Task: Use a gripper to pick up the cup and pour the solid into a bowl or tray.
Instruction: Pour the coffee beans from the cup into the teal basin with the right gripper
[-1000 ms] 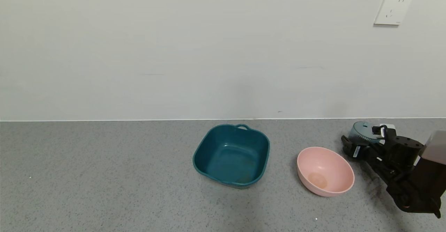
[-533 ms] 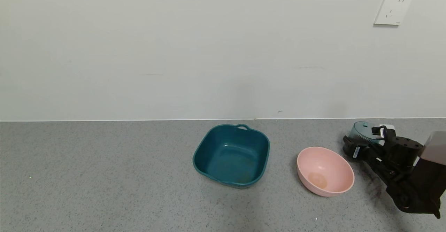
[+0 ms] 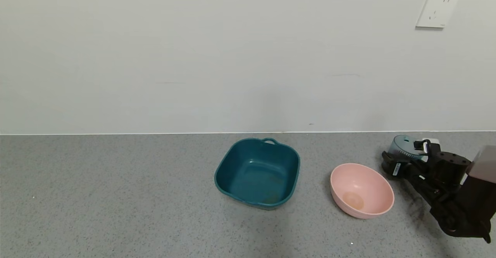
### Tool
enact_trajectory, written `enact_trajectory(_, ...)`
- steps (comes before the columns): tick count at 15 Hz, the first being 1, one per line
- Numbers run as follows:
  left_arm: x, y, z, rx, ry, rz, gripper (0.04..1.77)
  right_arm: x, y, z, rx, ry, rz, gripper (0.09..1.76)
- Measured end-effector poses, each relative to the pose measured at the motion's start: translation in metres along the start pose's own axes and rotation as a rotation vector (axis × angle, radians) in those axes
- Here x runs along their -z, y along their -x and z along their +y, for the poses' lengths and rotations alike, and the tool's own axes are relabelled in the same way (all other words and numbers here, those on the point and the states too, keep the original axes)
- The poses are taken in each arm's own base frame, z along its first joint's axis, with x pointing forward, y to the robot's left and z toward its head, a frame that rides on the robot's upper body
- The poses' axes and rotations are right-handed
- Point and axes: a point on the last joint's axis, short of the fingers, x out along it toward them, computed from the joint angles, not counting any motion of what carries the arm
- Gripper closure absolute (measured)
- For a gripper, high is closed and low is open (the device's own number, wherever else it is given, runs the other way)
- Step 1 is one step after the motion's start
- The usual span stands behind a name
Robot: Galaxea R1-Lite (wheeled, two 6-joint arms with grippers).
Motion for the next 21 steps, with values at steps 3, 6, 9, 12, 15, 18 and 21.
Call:
enact_trajectory(3, 0.0, 0.0, 0.0, 0.0, 0.0, 0.0, 0.06, -0.005, 0.002, 0.0, 0.0, -0.001, 0.02, 0.48)
enact_trajectory(6, 0.0, 0.0, 0.0, 0.0, 0.0, 0.0, 0.06, -0.02, 0.007, 0.001, -0.004, -0.002, 0.041, 0.48)
enact_trajectory(9, 0.0, 0.0, 0.0, 0.0, 0.0, -0.001, 0.06, -0.043, 0.015, 0.004, -0.017, -0.002, 0.055, 0.48)
enact_trajectory(12, 0.0, 0.0, 0.0, 0.0, 0.0, 0.0, 0.06, -0.071, 0.023, 0.008, -0.023, 0.0, 0.065, 0.48)
enact_trajectory(15, 0.0, 0.0, 0.0, 0.0, 0.0, 0.0, 0.06, -0.104, 0.034, 0.016, -0.045, 0.004, 0.078, 0.48)
enact_trajectory(18, 0.0, 0.0, 0.0, 0.0, 0.0, 0.0, 0.06, -0.137, 0.048, 0.035, -0.095, 0.016, 0.074, 0.48)
enact_trajectory(21, 0.0, 0.0, 0.0, 0.0, 0.0, 0.0, 0.06, -0.161, 0.06, 0.055, -0.144, 0.051, 0.07, 0.48)
